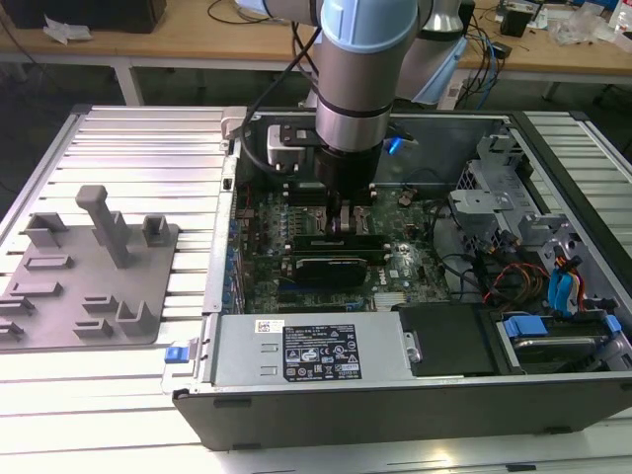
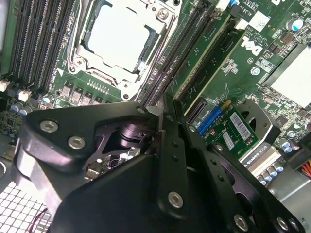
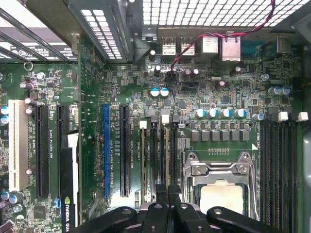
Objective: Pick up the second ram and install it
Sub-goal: 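Insert the second ram into the second slot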
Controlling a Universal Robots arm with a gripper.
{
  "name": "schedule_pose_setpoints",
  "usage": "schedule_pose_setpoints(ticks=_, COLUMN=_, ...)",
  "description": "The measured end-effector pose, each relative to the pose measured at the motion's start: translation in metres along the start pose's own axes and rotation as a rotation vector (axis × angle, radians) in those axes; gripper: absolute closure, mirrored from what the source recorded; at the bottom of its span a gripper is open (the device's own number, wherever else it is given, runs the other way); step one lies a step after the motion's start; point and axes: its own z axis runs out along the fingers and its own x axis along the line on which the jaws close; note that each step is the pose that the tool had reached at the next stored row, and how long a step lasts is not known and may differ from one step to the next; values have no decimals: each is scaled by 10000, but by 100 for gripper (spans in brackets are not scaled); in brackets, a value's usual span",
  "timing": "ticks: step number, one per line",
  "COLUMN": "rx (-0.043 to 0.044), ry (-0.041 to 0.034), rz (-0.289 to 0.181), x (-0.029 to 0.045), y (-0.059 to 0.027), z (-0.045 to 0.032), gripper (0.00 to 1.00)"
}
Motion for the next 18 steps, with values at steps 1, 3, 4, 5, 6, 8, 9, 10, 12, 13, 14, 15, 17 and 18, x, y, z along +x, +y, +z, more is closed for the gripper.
schedule_pose_setpoints(ticks=1, rx=1, ry=1, rz=0, x=0, y=0, z=5, gripper=91)
schedule_pose_setpoints(ticks=3, rx=2, ry=1, rz=1, x=1, y=1, z=14, gripper=91)
schedule_pose_setpoints(ticks=4, rx=2, ry=1, rz=2, x=0, y=1, z=14, gripper=91)
schedule_pose_setpoints(ticks=5, rx=2, ry=1, rz=1, x=0, y=1, z=15, gripper=91)
schedule_pose_setpoints(ticks=6, rx=2, ry=0, rz=1, x=0, y=1, z=15, gripper=91)
schedule_pose_setpoints(ticks=8, rx=4, ry=-9, rz=0, x=0, y=2, z=16, gripper=91)
schedule_pose_setpoints(ticks=9, rx=6, ry=-14, rz=0, x=-1, y=5, z=16, gripper=91)
schedule_pose_setpoints(ticks=10, rx=6, ry=-14, rz=-1, x=0, y=6, z=13, gripper=91)
schedule_pose_setpoints(ticks=12, rx=5, ry=-13, rz=1, x=-1, y=7, z=-12, gripper=91)
schedule_pose_setpoints(ticks=13, rx=5, ry=-14, rz=1, x=-1, y=7, z=-12, gripper=91)
schedule_pose_setpoints(ticks=14, rx=3, ry=-12, rz=1, x=-1, y=7, z=-13, gripper=91)
schedule_pose_setpoints(ticks=15, rx=-25, ry=-9, rz=3, x=0, y=8, z=-14, gripper=91)
schedule_pose_setpoints(ticks=17, rx=-35, ry=-9, rz=3, x=0, y=8, z=-14, gripper=91)
schedule_pose_setpoints(ticks=18, rx=-37, ry=-10, rz=2, x=-1, y=7, z=-13, gripper=91)
